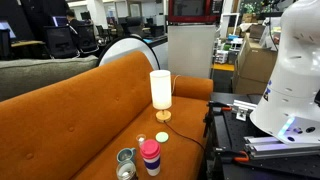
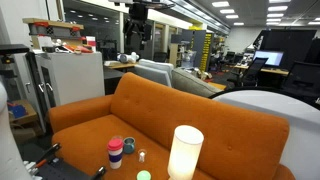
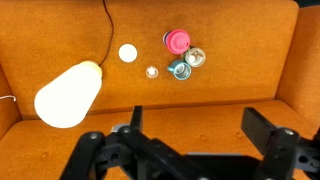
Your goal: Take the green lid from the couch and put it on the clear bottle
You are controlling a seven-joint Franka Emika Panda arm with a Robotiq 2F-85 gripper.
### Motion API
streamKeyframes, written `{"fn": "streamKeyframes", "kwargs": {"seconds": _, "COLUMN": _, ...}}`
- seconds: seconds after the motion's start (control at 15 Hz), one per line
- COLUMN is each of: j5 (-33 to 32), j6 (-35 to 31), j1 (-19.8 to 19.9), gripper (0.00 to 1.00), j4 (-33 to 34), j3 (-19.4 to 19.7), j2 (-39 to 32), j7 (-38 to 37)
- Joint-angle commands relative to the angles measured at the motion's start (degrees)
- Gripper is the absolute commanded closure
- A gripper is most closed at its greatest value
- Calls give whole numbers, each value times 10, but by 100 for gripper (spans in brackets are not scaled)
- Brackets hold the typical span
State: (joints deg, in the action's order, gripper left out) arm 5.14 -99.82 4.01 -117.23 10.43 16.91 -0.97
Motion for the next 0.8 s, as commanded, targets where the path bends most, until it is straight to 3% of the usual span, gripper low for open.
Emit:
{"fn": "streamKeyframes", "kwargs": {"seconds": 0.0, "j5": 3, "j6": 2, "j1": 12, "gripper": 0, "j4": 2, "j3": -10, "j2": -1, "j7": 3}}
{"fn": "streamKeyframes", "kwargs": {"seconds": 0.6, "j5": 3, "j6": 2, "j1": 12, "gripper": 0, "j4": 2, "j3": -10, "j2": -1, "j7": 3}}
{"fn": "streamKeyframes", "kwargs": {"seconds": 0.73, "j5": 8, "j6": -24, "j1": 10, "gripper": 0, "j4": -7, "j3": -14, "j2": -16, "j7": -13}}
